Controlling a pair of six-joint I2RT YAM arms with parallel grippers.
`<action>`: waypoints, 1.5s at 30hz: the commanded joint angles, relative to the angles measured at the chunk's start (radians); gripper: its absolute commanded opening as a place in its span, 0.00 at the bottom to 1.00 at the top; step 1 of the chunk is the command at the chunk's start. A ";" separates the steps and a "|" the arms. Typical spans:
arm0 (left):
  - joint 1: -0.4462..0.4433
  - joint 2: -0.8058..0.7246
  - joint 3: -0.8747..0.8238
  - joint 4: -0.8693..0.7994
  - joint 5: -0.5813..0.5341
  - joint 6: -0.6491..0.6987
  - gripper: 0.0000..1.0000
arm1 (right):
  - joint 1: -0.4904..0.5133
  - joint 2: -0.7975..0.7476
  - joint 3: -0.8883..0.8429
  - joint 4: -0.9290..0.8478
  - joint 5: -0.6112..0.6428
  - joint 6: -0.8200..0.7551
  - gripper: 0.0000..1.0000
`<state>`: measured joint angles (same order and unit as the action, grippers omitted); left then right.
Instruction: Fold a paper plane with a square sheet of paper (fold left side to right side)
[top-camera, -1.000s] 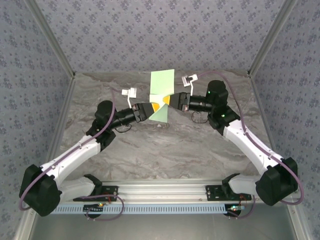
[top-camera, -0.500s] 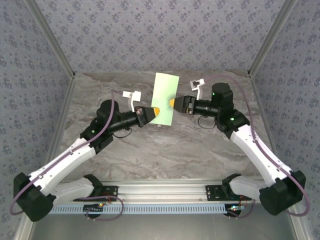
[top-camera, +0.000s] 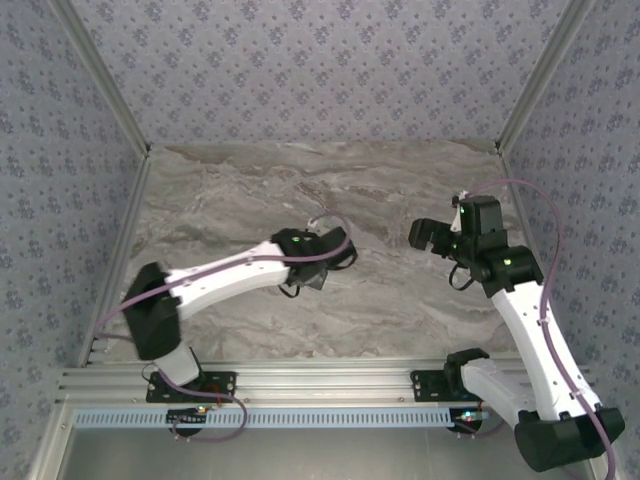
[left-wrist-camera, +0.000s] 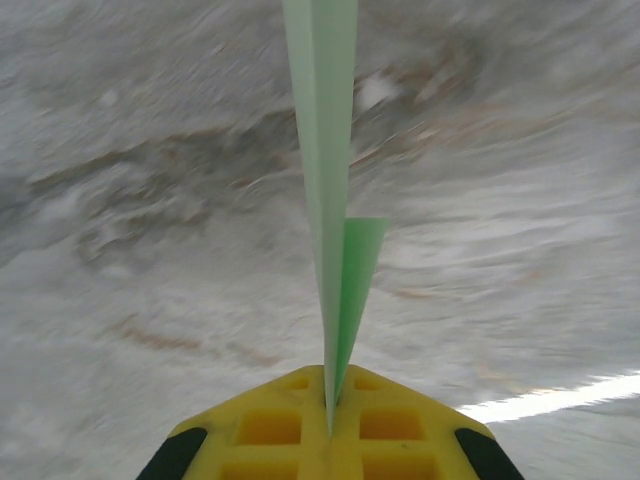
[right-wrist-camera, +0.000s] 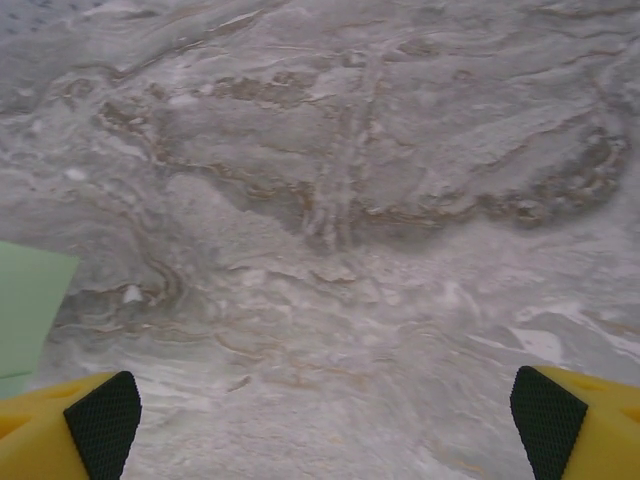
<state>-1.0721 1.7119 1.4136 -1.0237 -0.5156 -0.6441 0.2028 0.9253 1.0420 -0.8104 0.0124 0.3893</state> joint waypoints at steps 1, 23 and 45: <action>-0.017 0.104 0.107 -0.256 -0.178 -0.101 0.00 | -0.022 -0.025 -0.003 -0.058 0.053 -0.041 1.00; -0.037 0.557 0.379 -0.148 0.170 0.005 0.13 | -0.087 -0.072 -0.017 -0.090 0.016 -0.084 1.00; 0.215 -0.105 -0.165 0.400 0.627 0.019 0.66 | 0.009 0.173 -0.182 0.247 -0.415 0.056 0.88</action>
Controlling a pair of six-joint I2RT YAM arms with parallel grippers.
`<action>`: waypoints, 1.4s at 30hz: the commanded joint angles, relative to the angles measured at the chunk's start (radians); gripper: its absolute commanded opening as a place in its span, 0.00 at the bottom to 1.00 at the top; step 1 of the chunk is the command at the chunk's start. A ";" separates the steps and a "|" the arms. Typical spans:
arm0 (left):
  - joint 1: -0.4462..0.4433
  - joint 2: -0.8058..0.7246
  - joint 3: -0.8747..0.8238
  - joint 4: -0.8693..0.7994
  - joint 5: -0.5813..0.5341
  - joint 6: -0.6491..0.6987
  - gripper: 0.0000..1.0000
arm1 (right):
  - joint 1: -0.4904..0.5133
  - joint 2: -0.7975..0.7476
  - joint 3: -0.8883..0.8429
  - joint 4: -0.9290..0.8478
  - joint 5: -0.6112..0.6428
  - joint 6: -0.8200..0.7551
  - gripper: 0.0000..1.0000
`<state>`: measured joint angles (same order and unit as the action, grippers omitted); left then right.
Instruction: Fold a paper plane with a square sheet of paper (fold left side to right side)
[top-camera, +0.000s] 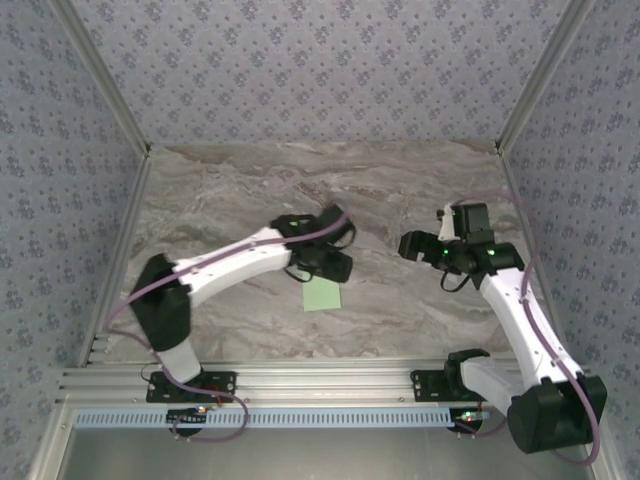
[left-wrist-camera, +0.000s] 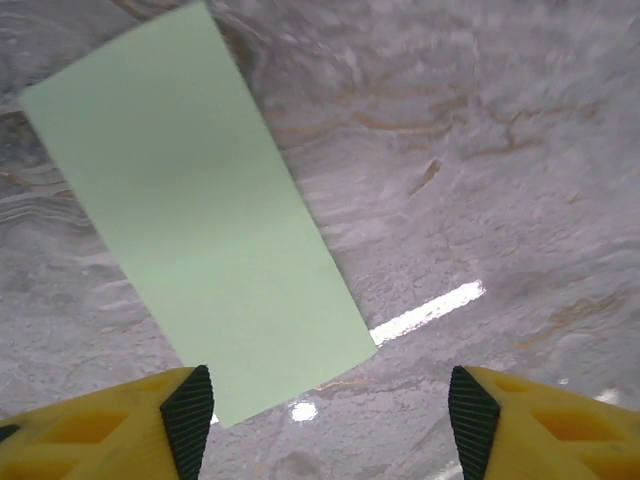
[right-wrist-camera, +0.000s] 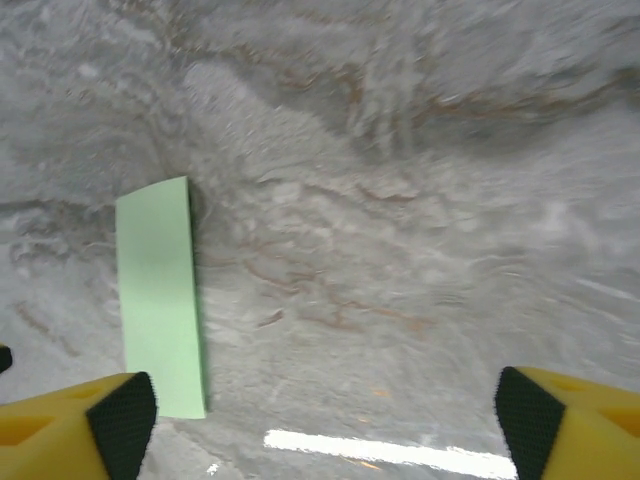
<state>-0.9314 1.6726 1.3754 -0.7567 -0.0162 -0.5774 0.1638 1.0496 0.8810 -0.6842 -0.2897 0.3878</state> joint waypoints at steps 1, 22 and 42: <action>0.114 -0.107 -0.189 0.194 0.169 -0.074 0.67 | 0.088 0.090 -0.018 0.151 -0.112 0.070 0.85; 0.364 -0.219 -0.589 0.575 0.409 -0.245 0.68 | 0.424 0.882 0.401 0.362 -0.061 0.086 0.50; 0.341 -0.067 -0.549 0.652 0.488 -0.272 0.58 | 0.407 0.971 0.351 0.319 -0.008 0.013 0.35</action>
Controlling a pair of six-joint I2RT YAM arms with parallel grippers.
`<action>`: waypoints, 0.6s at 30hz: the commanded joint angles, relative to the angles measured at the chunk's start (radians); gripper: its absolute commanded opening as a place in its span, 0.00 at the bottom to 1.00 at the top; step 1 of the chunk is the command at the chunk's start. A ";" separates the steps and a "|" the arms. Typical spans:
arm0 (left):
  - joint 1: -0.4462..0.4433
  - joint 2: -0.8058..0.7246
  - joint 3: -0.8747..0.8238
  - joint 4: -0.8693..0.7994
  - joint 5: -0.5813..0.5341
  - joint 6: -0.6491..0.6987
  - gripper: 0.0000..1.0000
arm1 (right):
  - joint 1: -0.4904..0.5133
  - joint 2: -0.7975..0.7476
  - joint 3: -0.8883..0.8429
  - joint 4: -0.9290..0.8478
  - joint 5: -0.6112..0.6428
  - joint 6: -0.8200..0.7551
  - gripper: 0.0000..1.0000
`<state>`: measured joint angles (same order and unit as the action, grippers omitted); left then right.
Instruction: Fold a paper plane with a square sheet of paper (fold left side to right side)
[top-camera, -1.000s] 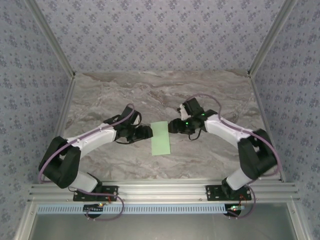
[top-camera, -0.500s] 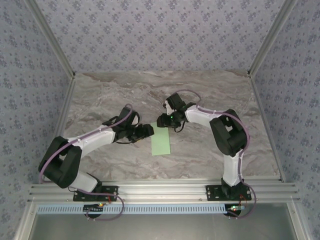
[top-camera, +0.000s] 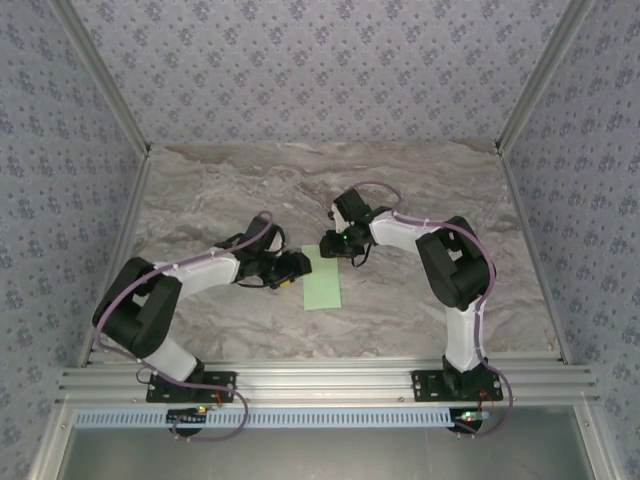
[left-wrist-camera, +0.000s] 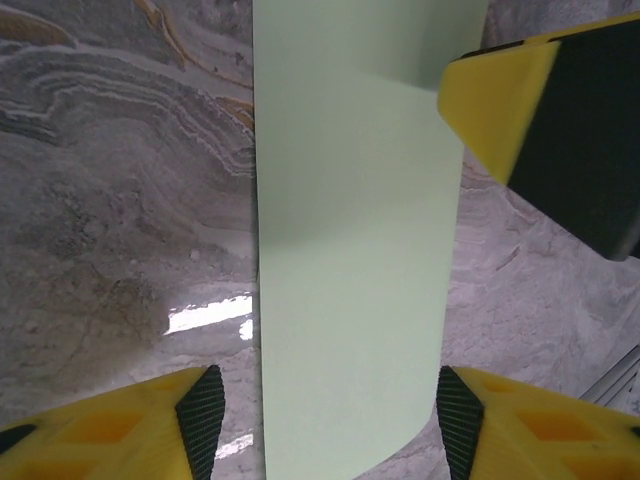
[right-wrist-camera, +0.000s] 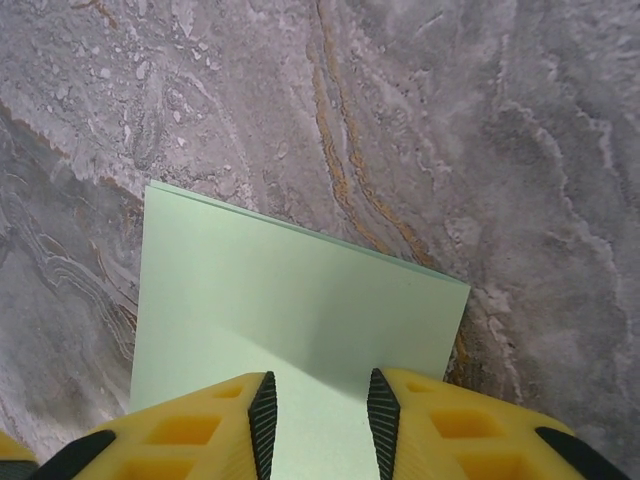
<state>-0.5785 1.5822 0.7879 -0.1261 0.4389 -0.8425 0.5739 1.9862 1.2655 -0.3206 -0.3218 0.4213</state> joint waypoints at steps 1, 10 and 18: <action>-0.016 0.033 0.042 0.024 0.034 -0.006 0.56 | -0.002 0.034 -0.034 -0.042 0.024 -0.020 0.35; -0.037 0.077 0.063 -0.009 0.005 0.008 0.55 | -0.003 0.029 -0.037 -0.038 0.012 -0.016 0.34; -0.048 0.105 0.081 -0.022 -0.008 0.018 0.51 | -0.003 0.028 -0.035 -0.036 0.007 -0.012 0.34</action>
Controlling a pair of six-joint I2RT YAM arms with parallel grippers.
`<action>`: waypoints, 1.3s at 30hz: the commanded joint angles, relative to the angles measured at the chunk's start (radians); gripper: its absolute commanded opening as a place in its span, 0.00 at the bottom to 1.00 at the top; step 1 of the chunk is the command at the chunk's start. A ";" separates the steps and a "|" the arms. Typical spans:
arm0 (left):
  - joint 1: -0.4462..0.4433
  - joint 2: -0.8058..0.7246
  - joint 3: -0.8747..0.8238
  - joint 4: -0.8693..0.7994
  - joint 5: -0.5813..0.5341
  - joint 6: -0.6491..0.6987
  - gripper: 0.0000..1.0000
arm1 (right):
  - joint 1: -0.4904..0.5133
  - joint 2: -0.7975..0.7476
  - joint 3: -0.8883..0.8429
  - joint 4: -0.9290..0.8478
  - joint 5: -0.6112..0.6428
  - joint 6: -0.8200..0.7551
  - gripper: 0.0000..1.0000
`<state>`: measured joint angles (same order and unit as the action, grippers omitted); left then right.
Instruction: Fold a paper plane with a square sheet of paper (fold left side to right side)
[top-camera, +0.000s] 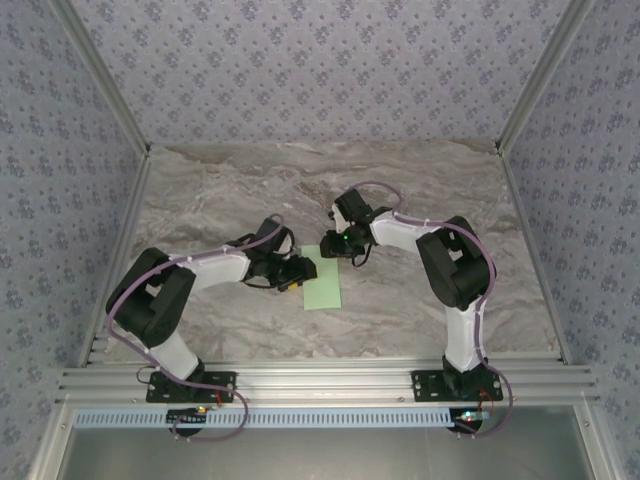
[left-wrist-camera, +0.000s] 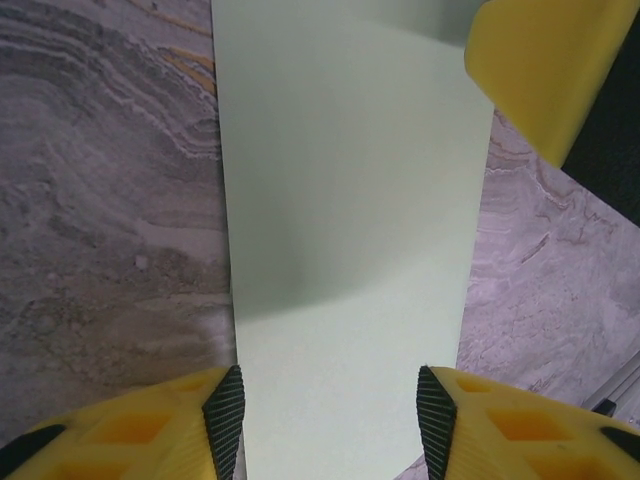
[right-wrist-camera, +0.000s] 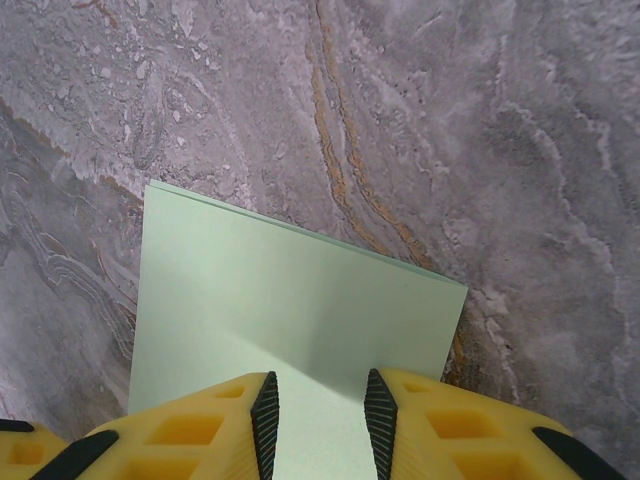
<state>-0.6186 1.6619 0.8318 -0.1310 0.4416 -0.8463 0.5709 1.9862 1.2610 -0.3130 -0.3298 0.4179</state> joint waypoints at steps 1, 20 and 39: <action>-0.008 0.029 0.040 -0.021 -0.013 0.024 0.51 | 0.000 0.028 -0.031 -0.046 0.015 -0.008 0.34; -0.030 0.066 0.077 -0.072 -0.038 0.048 0.47 | 0.002 0.026 -0.022 -0.049 0.012 -0.007 0.34; -0.035 -0.021 0.065 -0.093 -0.066 0.030 0.26 | 0.004 0.025 -0.025 -0.049 0.009 -0.009 0.34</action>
<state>-0.6483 1.6882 0.8894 -0.2077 0.3771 -0.8135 0.5709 1.9862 1.2610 -0.3134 -0.3302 0.4179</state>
